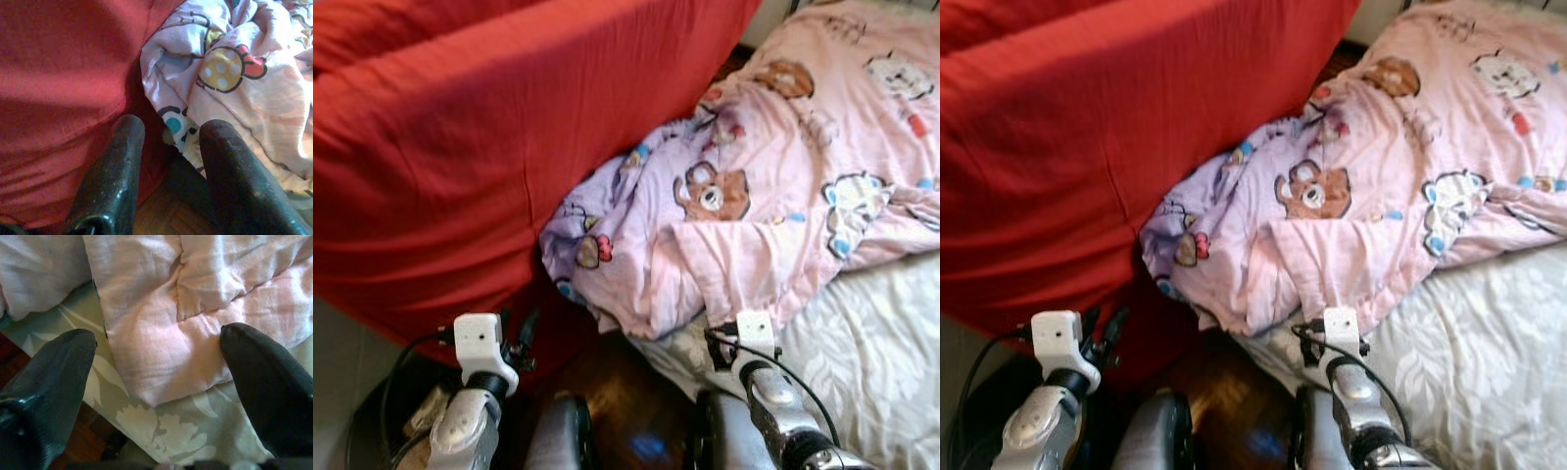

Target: Clean up the room

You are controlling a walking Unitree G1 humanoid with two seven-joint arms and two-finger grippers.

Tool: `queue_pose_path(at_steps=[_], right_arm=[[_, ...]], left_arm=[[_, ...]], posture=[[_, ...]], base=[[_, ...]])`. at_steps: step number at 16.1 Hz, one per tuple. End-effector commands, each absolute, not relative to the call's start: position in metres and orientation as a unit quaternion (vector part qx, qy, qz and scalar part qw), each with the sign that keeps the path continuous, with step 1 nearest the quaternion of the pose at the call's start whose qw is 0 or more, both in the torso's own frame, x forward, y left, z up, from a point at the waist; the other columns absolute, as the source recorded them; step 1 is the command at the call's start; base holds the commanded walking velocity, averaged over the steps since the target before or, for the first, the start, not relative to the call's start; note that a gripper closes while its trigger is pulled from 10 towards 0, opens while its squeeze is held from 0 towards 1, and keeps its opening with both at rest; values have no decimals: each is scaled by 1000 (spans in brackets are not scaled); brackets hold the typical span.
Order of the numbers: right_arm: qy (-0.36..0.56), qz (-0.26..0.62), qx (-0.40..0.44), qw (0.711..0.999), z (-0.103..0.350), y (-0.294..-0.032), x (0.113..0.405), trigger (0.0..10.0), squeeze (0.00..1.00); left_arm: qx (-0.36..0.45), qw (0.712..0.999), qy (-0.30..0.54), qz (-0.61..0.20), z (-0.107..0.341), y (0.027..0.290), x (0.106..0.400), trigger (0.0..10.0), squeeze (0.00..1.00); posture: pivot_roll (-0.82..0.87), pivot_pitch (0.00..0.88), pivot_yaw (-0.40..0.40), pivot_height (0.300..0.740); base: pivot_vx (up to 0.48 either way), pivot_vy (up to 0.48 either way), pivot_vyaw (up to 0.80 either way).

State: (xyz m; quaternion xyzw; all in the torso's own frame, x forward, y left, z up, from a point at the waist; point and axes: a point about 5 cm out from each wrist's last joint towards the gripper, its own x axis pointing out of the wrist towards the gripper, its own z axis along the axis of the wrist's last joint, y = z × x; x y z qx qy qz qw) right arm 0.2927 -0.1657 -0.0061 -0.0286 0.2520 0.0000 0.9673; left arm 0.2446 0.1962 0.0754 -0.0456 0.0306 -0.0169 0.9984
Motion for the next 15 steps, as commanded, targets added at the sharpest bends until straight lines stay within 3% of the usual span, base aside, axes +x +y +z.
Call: queue_pose_path(at_steps=[1, 8, 15], right_arm=[[271, 2, -33, 962, -13, -164, 287, 10000, 0], [256, 19, -62, 965, -7, -160, 293, 10000, 0], [257, 55, -154, 952, -5, -154, 296, 10000, 0]], left_arm=[[-44, 998, 47, -9, 71, 200, 238, 10000, 0], [-48, 997, 58, -5, 72, 197, 229, 10000, 0], [-57, 996, 66, -3, 71, 189, 218, 10000, 0]], posture=[[125, 286, 54, 632], [127, 320, 42, 632], [129, 362, 31, 632]], base=[[0, 0, 0], [0, 0, 0], [0, 0, 0]])
